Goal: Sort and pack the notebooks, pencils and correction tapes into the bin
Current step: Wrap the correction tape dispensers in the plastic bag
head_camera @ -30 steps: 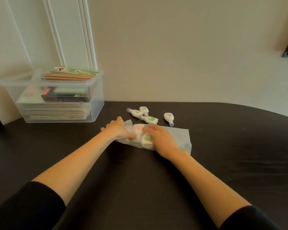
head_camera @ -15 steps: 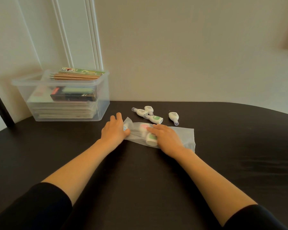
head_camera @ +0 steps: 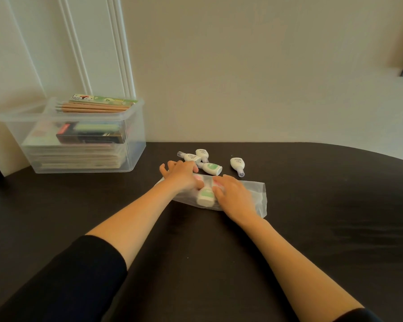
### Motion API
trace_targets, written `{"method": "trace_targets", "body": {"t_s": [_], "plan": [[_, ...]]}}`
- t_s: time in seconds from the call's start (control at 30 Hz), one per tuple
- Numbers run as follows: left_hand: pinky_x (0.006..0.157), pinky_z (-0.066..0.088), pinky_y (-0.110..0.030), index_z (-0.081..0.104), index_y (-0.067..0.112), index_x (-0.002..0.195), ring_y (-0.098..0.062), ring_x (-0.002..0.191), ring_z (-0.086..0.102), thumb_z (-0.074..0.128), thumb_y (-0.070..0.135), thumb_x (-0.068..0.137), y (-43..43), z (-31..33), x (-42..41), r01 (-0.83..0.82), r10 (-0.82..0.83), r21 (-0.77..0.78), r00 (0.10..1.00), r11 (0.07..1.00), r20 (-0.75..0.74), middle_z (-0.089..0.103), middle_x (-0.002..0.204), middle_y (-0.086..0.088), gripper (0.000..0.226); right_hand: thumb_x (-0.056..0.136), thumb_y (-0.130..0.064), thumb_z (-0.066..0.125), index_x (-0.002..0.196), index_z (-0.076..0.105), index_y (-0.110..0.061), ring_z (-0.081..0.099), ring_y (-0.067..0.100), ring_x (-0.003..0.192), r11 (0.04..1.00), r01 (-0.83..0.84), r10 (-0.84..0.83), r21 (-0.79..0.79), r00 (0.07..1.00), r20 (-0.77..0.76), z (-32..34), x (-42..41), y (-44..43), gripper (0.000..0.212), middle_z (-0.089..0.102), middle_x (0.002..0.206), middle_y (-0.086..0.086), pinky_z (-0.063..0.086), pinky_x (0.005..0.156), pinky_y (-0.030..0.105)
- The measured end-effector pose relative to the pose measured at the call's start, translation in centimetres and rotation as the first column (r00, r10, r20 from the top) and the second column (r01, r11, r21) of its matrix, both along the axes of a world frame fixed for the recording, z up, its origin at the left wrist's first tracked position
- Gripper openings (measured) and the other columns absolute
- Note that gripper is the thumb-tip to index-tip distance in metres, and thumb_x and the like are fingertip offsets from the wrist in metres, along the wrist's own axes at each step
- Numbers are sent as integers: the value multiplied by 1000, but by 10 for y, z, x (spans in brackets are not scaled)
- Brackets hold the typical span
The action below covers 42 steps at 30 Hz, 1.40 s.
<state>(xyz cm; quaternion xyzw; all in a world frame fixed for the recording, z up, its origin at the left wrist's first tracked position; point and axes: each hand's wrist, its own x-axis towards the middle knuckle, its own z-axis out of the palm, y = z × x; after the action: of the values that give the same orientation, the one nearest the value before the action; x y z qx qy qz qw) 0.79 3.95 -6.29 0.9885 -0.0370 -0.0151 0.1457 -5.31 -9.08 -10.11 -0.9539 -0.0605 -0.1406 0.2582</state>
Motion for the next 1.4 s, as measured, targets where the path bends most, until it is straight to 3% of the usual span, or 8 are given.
{"method": "trace_targets", "body": {"t_s": [0.17, 0.4, 0.63, 0.9, 1.1, 1.23, 1.33, 1.4], "plan": [[110, 1, -50, 46, 35, 127, -30, 128, 31, 52, 34, 86, -7, -8, 4, 7, -29, 177, 992, 984, 123, 51, 126, -5, 41, 99, -23, 35, 117, 60, -17, 49, 22, 103, 1000, 4, -3, -14, 999, 51, -4, 2, 0, 32, 52, 109, 7, 29, 73, 24], [110, 6, -50, 48, 28, 128, -30, 124, 36, 40, 28, 92, 1, -15, -1, 12, -60, 249, 981, 968, 186, 48, 127, -7, 36, 100, -28, 34, 126, 55, -23, 47, 22, 107, 998, 14, -12, -57, 999, 32, -6, 2, 1, 34, 50, 114, 7, 34, 81, 27], [110, -4, -54, 57, 21, 112, -21, 133, 26, 38, 21, 94, 1, -19, -2, 181, -278, 376, 935, 909, 222, 49, 125, 1, 27, 100, -27, 33, 128, 53, -27, 45, 22, 106, 998, 0, 1, -69, 1000, 21, -6, 1, 0, 35, 48, 114, 6, 31, 82, 25], [109, -12, -55, 32, 5, 135, -31, 138, 17, 38, 18, 95, -2, -19, -6, 184, -403, 619, 884, 764, 235, 34, 141, -13, 43, 99, -28, 35, 126, 56, -28, 45, 23, 104, 999, -7, 8, -34, 999, 34, -9, 0, 0, 33, 49, 111, 6, 31, 80, 25], [111, 0, -53, 38, 13, 128, -27, 124, 36, 46, 15, 92, 18, -20, -9, 100, -316, 561, 899, 822, 303, 43, 127, -8, 37, 100, -29, 34, 128, 54, -28, 44, 24, 107, 1000, -7, 8, -28, 1000, 25, -6, -1, 0, 35, 49, 115, 6, 33, 87, 28], [104, 23, -44, 37, 11, 129, -31, 119, 40, 43, 36, 93, 28, -19, -13, -18, -58, 321, 973, 947, 225, 41, 128, -12, 44, 100, -29, 32, 130, 51, -30, 43, 25, 110, 999, 5, -4, -40, 1000, 24, -7, -2, 2, 36, 49, 119, 6, 33, 91, 29], [91, 35, -37, 38, 9, 125, -32, 116, 41, 50, 30, 89, 36, -16, -16, -7, 5, 23, 995, 1000, 103, 39, 126, -13, 43, 100, -29, 31, 132, 49, -32, 43, 26, 111, 998, 17, -16, -57, 1000, 15, -6, -1, 1, 37, 47, 121, 6, 33, 92, 30], [86, 36, -35, 41, 8, 123, -31, 114, 43, 51, 26, 89, 40, -13, -16, 4, -1, -22, 992, 1000, 129, 38, 126, -13, 40, 100, -29, 30, 132, 48, -32, 42, 26, 111, 998, 19, -18, -59, 1000, 8, -6, -1, 1, 37, 47, 122, 6, 33, 92, 30]]}}
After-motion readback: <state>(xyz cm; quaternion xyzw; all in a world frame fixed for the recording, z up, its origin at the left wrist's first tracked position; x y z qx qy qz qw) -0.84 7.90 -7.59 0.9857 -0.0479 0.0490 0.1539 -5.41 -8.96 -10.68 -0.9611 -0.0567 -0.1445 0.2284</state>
